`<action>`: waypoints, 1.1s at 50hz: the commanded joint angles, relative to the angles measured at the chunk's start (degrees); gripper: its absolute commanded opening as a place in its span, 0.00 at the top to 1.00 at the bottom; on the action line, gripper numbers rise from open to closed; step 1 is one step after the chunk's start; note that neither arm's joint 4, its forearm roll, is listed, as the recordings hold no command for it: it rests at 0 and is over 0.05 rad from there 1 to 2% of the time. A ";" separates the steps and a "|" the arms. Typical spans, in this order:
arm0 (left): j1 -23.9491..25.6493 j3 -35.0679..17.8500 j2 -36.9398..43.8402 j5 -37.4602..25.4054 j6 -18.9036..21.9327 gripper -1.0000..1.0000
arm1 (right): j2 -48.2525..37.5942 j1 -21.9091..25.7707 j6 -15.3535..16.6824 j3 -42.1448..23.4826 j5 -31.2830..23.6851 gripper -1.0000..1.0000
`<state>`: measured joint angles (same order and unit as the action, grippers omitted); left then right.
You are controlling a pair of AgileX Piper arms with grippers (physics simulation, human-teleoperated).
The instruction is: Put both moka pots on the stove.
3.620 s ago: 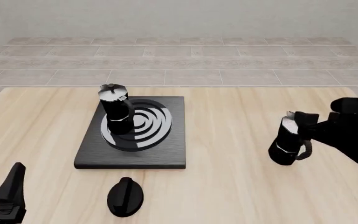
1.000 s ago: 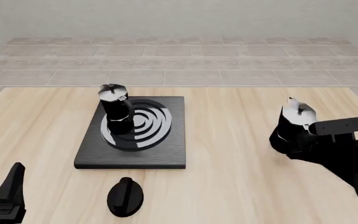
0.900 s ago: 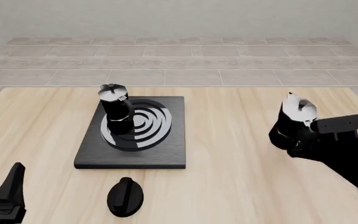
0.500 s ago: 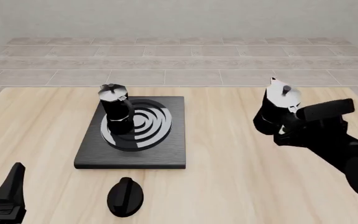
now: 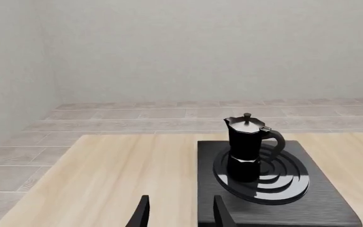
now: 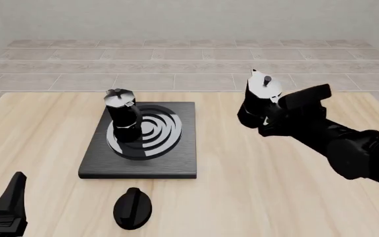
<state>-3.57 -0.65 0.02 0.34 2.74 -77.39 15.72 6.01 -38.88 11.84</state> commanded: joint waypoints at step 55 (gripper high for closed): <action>-0.16 -0.19 0.01 -0.61 0.34 0.00 | -20.32 14.20 -2.64 -30.61 -6.81 1.00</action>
<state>-3.67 -0.59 0.03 0.05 3.03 -96.24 28.46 4.15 -65.32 4.87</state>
